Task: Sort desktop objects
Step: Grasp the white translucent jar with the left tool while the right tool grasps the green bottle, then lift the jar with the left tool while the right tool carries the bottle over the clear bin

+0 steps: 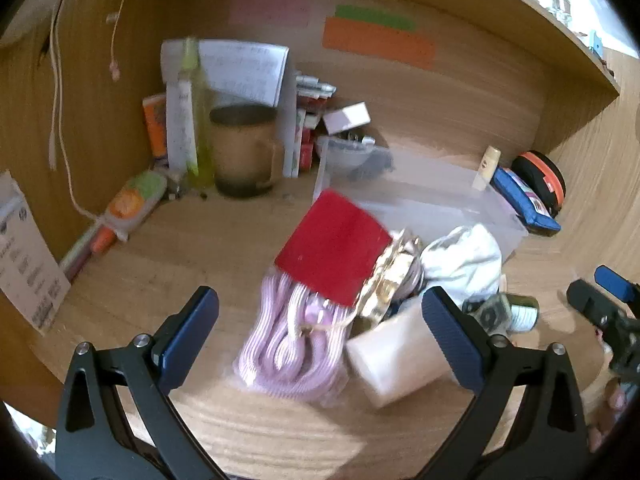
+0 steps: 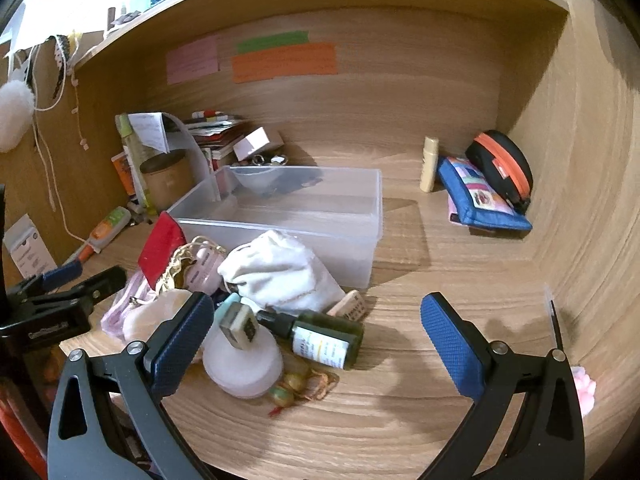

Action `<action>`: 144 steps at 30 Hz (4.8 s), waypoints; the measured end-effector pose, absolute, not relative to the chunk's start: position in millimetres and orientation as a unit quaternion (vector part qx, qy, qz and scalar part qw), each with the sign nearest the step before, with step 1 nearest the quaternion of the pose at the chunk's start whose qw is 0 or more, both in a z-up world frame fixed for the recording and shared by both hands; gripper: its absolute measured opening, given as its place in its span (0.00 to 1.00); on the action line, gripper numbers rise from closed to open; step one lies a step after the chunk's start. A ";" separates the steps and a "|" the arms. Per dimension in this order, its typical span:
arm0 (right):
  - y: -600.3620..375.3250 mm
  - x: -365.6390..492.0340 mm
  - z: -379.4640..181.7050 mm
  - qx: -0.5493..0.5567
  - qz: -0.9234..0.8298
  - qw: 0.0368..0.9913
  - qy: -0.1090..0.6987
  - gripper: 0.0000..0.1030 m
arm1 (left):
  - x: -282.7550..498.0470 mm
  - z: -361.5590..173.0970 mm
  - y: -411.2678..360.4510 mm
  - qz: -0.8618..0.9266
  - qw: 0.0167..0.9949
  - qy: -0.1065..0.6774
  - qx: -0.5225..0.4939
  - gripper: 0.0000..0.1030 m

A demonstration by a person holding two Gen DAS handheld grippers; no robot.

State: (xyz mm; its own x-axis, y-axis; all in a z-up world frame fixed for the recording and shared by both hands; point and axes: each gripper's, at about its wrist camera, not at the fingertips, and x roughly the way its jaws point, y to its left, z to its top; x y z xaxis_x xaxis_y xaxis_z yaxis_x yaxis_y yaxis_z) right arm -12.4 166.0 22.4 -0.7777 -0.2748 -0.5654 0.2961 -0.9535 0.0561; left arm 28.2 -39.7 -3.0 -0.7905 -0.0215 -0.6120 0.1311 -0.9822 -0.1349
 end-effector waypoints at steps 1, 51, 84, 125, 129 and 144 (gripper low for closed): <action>168.2 -13.0 21.6 0.299 -0.942 0.151 0.016 1.00 | 29.4 -5.8 -42.5 -0.940 0.037 0.092 0.327 1.00; 178.3 -60.4 -43.9 0.397 -0.900 0.179 -0.036 0.64 | -7.6 -56.9 14.6 -0.889 -0.042 0.168 0.423 0.79; 194.2 -53.7 -16.7 0.352 -0.918 0.173 -0.052 0.53 | 17.4 -28.3 16.4 -0.919 -0.013 0.110 0.377 0.64; 160.3 -113.9 68.4 0.275 -0.939 0.203 0.020 0.53 | -70.6 97.4 -6.4 -0.949 -0.063 0.060 0.303 0.64; 153.8 -128.7 60.1 0.291 -0.934 0.206 0.029 0.53 | -94.4 85.9 -4.5 -0.942 -0.059 0.048 0.327 0.64; 125.2 -178.6 13.6 0.383 -0.891 0.227 0.087 0.53 | -158.1 34.0 9.4 -0.904 -0.092 -0.005 0.417 0.64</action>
